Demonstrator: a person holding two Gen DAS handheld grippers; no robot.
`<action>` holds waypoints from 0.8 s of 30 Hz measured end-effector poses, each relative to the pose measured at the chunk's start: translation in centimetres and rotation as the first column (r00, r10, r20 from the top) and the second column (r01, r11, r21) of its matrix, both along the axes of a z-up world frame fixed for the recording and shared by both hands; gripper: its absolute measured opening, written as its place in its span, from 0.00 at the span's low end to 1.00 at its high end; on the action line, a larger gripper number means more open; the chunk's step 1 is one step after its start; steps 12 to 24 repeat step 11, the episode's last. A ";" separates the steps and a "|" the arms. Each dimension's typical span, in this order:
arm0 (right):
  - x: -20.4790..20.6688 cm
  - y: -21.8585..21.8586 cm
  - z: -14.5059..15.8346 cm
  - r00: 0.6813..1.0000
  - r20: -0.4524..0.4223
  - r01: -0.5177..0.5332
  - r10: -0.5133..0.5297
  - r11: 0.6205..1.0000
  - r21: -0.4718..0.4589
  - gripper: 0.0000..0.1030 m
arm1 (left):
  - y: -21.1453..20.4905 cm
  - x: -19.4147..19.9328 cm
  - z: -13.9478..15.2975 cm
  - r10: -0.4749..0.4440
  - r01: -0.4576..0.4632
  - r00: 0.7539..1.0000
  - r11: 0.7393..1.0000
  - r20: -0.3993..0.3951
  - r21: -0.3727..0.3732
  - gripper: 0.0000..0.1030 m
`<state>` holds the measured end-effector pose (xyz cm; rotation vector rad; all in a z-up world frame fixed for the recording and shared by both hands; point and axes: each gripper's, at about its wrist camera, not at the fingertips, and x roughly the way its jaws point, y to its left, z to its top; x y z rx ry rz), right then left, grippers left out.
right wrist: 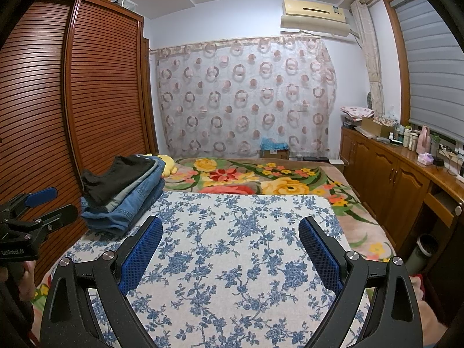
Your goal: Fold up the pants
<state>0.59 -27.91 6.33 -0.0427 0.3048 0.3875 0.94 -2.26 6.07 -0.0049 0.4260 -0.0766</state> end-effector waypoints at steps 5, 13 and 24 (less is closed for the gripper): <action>0.0 0.0 0.0 1.000 0.001 -0.001 0.001 1.000 0.001 0.93 | 0.0 0.0 0.0 0.001 -0.001 1.000 1.000 0.000 -0.001 0.99; 0.0 0.2 0.1 1.000 0.002 -0.003 0.003 1.000 0.001 0.93 | 0.0 0.0 -0.1 0.001 -0.001 1.000 1.000 0.001 -0.001 0.99; 0.0 0.2 0.1 1.000 0.002 -0.003 0.003 1.000 0.001 0.93 | 0.0 0.0 -0.1 0.001 -0.001 1.000 1.000 0.001 -0.001 0.99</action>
